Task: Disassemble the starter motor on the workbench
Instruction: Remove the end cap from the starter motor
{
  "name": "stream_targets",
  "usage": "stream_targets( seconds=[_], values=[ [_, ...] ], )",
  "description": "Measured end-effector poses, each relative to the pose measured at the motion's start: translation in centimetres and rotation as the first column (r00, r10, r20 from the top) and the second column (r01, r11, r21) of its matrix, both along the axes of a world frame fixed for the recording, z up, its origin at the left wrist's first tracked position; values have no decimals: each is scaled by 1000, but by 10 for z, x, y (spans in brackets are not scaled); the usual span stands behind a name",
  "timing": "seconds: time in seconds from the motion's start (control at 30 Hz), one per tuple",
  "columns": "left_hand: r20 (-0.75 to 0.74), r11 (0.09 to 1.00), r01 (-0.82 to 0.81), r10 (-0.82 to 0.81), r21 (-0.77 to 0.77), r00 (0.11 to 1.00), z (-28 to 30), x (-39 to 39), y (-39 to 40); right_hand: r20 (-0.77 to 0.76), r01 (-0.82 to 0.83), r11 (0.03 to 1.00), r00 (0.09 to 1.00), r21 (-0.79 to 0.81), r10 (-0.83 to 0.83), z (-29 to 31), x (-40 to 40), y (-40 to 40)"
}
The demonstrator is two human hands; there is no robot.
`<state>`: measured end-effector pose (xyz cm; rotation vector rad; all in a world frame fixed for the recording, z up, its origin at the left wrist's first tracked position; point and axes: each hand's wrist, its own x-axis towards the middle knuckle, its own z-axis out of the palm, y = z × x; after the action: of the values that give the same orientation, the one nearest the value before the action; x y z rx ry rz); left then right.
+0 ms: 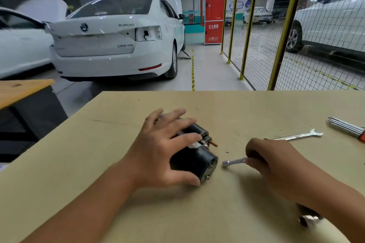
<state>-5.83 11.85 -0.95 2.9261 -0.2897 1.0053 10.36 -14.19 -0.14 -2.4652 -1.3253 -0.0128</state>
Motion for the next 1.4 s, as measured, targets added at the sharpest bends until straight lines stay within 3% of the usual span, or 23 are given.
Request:
stream_targets(
  seconds=[0.2,0.53,0.63,0.7,0.8,0.87,1.07,1.23,1.4],
  values=[
    [66,995,6,0,-102,998,-15,17,-49,11,-121,989,992,-86,122,-6,2,-3],
    [259,997,26,-6,-76,966,-35,29,-64,-31,-85,993,996,-77,83,-7,-2,1],
    [209,993,82,-62,-87,976,-30,30,-60,-56,-86,993,995,-77,82,-12,-3,1],
    [81,988,128,-121,-83,989,-20,24,-49,-97,-76,996,993,-49,71,-12,-3,1],
    [-130,996,35,-25,79,991,-11,13,-31,-110,-86,996,990,-21,83,-11,-4,-1],
    [-170,985,-17,47,172,984,-11,13,-28,-85,-94,995,992,-19,92,-12,-5,-1],
    [-10,953,-80,86,292,996,-18,24,-35,-151,-41,991,987,124,60,-13,-5,4],
    [167,976,-59,24,209,986,-23,30,-38,-212,-22,981,975,192,63,-11,-5,1],
    [157,991,-71,54,110,986,-18,25,-38,-257,4,971,965,239,59,-9,-8,2]
  ],
)
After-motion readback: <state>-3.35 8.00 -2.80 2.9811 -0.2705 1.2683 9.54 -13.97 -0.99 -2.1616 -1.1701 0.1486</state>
